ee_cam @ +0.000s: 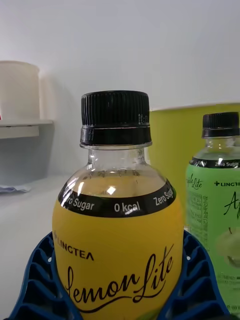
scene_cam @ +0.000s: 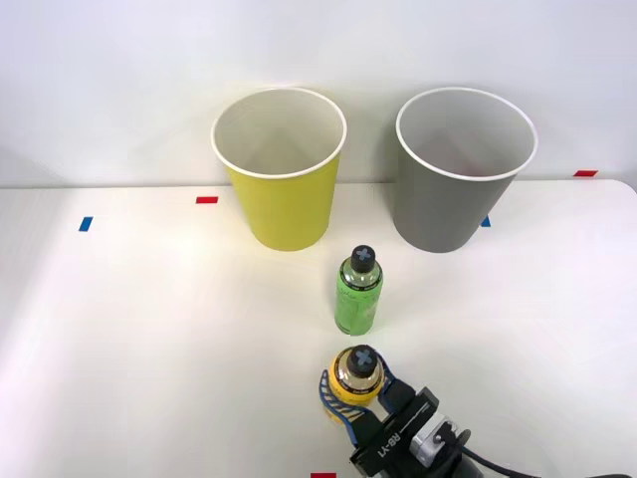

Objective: Put cans in the gray bin, plastic bottles in the light green bin

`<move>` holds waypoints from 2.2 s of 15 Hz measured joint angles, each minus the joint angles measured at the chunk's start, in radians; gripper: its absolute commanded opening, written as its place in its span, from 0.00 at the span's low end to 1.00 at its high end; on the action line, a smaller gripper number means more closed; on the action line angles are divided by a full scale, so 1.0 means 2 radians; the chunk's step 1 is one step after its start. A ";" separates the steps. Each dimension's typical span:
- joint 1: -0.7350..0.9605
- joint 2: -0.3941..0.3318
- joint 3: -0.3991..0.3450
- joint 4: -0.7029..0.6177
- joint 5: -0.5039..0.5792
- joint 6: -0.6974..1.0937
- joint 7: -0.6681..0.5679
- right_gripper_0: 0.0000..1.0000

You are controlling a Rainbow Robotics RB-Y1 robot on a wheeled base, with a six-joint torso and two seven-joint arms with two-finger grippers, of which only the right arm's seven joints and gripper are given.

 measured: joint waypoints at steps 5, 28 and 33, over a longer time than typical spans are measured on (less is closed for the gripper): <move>0.003 -0.012 -0.013 -0.069 -0.006 0.045 -0.009 0.00; -0.239 -0.014 -0.193 -0.274 -0.297 0.310 -0.017 0.00; -0.311 -0.043 -0.216 -0.228 -0.342 0.365 -0.015 0.00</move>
